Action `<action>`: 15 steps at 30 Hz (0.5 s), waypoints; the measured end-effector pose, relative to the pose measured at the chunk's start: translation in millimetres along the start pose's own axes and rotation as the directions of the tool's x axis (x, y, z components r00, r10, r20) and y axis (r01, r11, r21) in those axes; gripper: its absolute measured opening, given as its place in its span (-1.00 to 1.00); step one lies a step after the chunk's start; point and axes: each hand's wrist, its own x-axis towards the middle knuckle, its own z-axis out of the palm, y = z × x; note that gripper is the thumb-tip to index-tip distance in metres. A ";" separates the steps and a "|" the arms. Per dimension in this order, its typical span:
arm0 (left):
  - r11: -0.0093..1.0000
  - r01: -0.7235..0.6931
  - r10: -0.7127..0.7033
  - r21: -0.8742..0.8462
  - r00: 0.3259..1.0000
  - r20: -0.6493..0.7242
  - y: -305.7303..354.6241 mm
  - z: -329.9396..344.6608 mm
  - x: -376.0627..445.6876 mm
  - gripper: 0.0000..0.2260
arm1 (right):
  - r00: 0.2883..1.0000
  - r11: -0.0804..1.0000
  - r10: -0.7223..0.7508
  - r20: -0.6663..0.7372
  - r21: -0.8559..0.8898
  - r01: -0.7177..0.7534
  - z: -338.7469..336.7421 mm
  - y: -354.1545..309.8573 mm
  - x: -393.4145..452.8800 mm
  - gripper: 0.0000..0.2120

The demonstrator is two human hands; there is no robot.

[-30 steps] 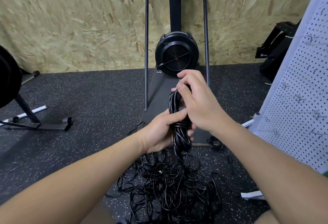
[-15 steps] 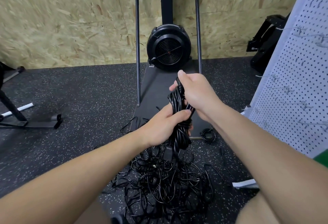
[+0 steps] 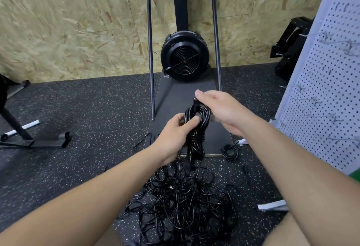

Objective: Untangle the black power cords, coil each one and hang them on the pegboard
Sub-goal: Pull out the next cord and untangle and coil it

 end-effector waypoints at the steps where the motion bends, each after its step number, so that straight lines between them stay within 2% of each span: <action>1: 1.000 0.015 -0.016 -0.012 1.000 -0.019 2.0 2.6 4.1 -0.68 | 0.997 0.997 0.064 0.030 0.030 -0.065 -1.9 -0.2 0.7 -0.58; 4: 0.997 0.065 -0.066 -0.045 0.997 -0.038 4.8 3.5 24.6 -0.68 | 0.966 0.966 0.257 0.040 0.005 -0.258 -11.0 8.2 2.8 -0.48; 6: 0.992 0.106 -0.107 -0.061 0.994 -0.021 2.1 5.2 43.3 -0.62 | 0.950 0.952 0.305 0.060 -0.018 -0.305 -24.1 19.9 3.3 -0.35; 7: 0.990 0.132 -0.133 -0.058 0.991 -0.012 -1.9 8.7 52.3 -0.64 | 0.947 0.950 0.312 0.073 0.000 -0.313 -31.7 27.5 3.3 -0.35; 10: 0.979 0.196 -0.195 -0.055 0.981 0.023 -28.0 23.5 80.3 -0.85 | 0.959 0.961 0.278 0.051 -0.011 -0.278 -54.2 53.9 3.3 -0.61; 12: 0.975 0.218 -0.216 -0.048 0.976 0.039 -53.5 35.5 96.0 -0.84 | 0.966 0.964 0.256 -0.018 -0.065 -0.257 -64.2 78.1 4.6 -0.86; 13: 0.974 0.223 -0.221 -0.043 0.974 0.042 -70.6 39.6 105.1 -0.84 | 0.966 0.964 0.257 -0.033 -0.054 -0.258 -66.8 91.7 5.8 -0.90; 15: 0.972 0.236 -0.236 -0.010 0.972 0.024 -105.8 47.4 119.6 -0.81 | 0.962 0.963 0.265 -0.066 -0.028 -0.267 -70.8 126.2 12.0 -0.80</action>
